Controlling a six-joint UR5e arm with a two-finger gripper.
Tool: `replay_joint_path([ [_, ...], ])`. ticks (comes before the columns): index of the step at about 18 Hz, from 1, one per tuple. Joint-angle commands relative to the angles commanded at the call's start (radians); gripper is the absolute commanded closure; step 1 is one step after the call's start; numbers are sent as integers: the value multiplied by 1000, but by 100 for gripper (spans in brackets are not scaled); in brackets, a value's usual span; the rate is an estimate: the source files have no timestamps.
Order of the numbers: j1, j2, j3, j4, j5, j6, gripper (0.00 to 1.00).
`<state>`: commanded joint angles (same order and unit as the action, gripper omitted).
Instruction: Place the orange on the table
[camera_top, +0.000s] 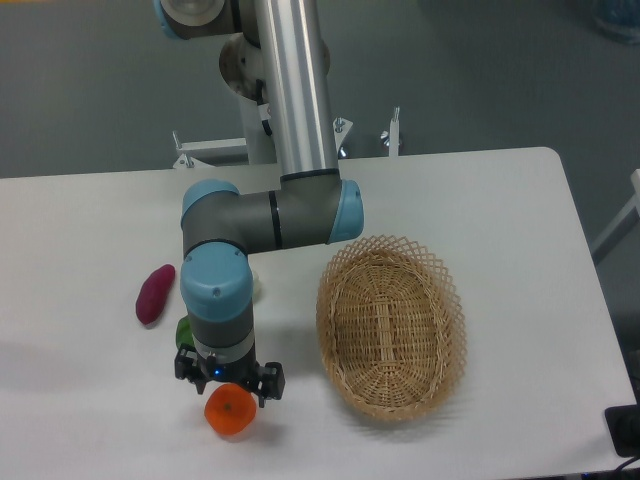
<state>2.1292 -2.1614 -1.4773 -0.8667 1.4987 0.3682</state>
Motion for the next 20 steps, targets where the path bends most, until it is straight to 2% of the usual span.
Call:
replay_joint_path([
  [20, 2, 17, 0, 0, 3, 2, 0],
])
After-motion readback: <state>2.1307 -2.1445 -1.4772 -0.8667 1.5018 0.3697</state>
